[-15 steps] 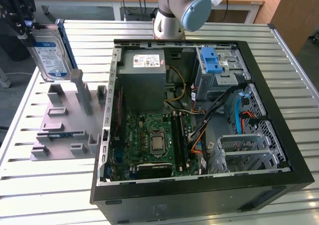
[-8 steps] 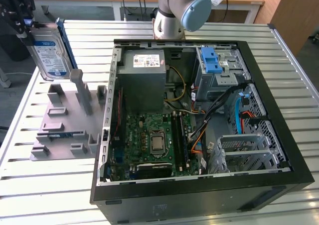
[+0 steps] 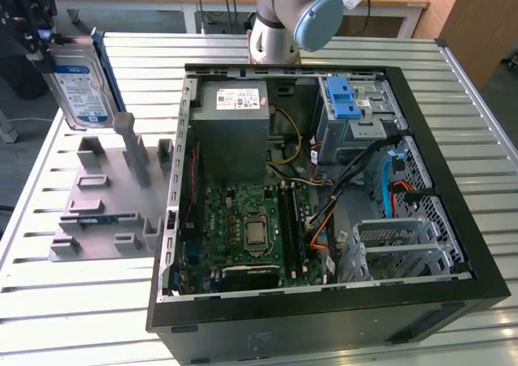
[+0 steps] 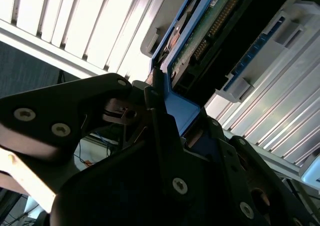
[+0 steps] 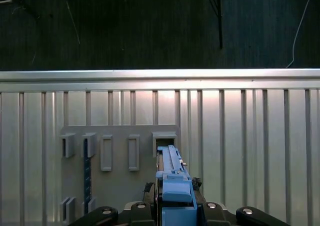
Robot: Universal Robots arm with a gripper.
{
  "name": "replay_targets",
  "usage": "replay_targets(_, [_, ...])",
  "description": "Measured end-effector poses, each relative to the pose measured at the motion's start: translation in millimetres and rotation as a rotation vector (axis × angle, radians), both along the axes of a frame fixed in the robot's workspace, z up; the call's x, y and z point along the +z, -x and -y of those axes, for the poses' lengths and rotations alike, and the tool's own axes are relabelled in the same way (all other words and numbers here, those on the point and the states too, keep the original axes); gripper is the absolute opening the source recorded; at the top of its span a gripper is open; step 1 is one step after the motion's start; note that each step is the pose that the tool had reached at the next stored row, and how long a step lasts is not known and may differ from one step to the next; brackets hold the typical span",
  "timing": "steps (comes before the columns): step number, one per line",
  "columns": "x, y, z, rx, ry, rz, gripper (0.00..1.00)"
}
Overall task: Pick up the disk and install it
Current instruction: 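Pick up the disk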
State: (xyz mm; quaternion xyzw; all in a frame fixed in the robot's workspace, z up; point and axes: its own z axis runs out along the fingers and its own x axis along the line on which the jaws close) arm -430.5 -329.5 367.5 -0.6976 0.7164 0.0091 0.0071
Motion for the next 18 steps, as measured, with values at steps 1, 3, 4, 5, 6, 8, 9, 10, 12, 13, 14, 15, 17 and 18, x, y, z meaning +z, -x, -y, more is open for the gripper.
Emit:
replay_targets(1, [0.8, 0.0, 0.0, 0.0, 0.0, 0.0, 0.36])
replay_targets(3, [2.7, 0.0, 0.0, 0.0, 0.0001, -0.0001, 0.36])
replay_targets(4, [3.6, 0.0, 0.0, 0.0, 0.0001, 0.0, 0.36])
replay_targets(5, [4.5, 0.0, 0.0, 0.0, 0.0, 0.0001, 0.36])
replay_targets(6, [5.4, 0.0, 0.0, 0.0, 0.0, 0.0001, 0.36])
replay_targets(8, [7.3, 0.0, 0.0, 0.0, 0.0, 0.0001, 0.36])
replay_targets(9, [8.2, 0.0, 0.0, 0.0, 0.0, 0.0001, 0.36])
replay_targets(10, [9.2, 0.0, 0.0, 0.0, 0.0, 0.0001, 0.36])
replay_targets(12, [11.2, 0.0, 0.0, 0.0, 0.0, 0.0001, 0.36])
replay_targets(13, [12.1, 0.0, 0.0, 0.0, 0.0, 0.0001, 0.36])
replay_targets(14, [13.0, 0.0, 0.0, 0.0, 0.0, 0.0001, 0.36])
replay_targets(15, [13.8, 0.0, 0.0, 0.0, 0.0, 0.0001, 0.36])
replay_targets(17, [15.3, 0.0, 0.0, 0.0, 0.0, 0.0001, 0.36])
replay_targets(18, [16.1, 0.0, 0.0, 0.0, -0.0001, 0.0002, 0.36])
